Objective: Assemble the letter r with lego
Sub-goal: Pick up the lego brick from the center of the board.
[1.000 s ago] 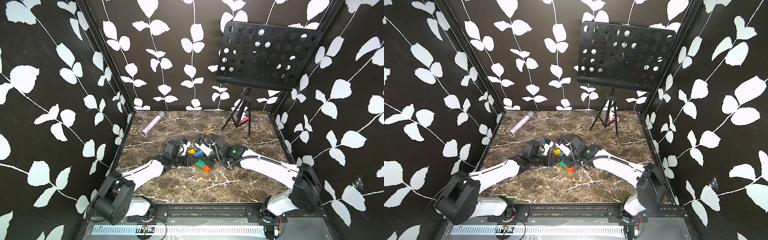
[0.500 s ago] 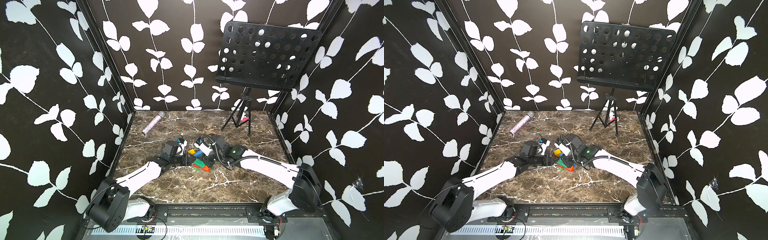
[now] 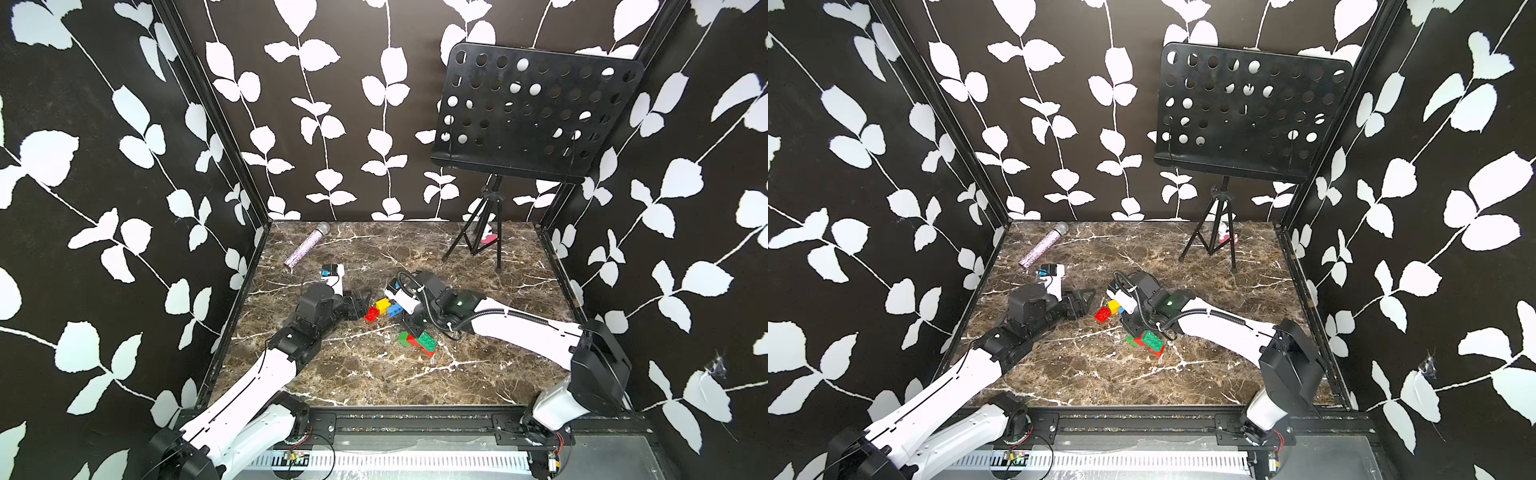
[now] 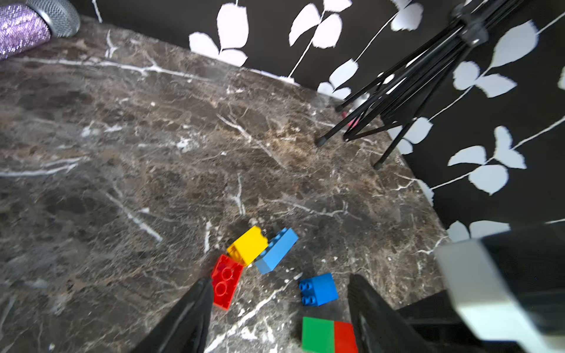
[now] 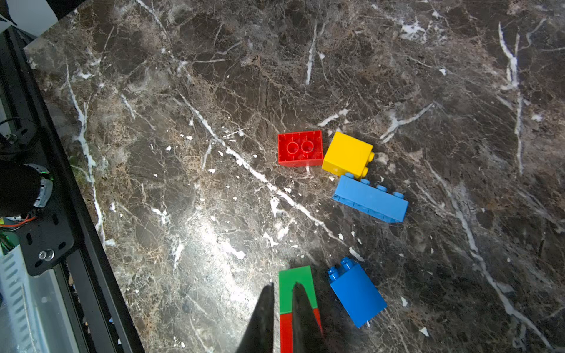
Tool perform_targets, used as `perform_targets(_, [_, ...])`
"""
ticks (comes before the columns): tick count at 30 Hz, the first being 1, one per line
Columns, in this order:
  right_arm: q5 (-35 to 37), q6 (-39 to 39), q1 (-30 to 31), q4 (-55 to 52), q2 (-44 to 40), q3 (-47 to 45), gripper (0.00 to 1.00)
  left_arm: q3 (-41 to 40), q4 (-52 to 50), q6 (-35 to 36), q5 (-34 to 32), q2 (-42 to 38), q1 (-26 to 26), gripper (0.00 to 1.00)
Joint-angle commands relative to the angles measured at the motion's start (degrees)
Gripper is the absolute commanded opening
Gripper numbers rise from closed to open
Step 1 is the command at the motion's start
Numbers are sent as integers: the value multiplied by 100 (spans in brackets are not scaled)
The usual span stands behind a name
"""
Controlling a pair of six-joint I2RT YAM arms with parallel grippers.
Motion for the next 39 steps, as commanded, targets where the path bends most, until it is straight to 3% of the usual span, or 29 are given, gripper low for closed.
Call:
perform_targets(1, [208, 15, -12, 150, -330, -154, 13, -217, -48, -104, -77, 49, 28, 72])
perform_targets(8, [222, 538, -406, -2, -1432, -855, 14, -205, 169, -116, 259, 466, 32, 72])
perform_targets(9, [258, 565, -430, -63, -1506, -952, 17, -179, 187, -105, 350, 547, 29, 72])
perform_targets(13, [61, 489, -504, -158, -1872, -1409, 44, -82, 269, -106, 721, 985, 28, 72])
perform_targets(15, [-234, 324, -582, -116, -2002, -1612, 50, -63, 350, -126, 841, 1146, 32, 71])
perform_targets(25, [-913, -58, -590, -412, -1404, -1559, 52, -62, 586, -233, 1015, 1517, 28, 71])
perform_targets(39, [-480, -238, -588, -408, -869, -1291, 42, -39, 701, -261, 1082, 1782, 29, 71])
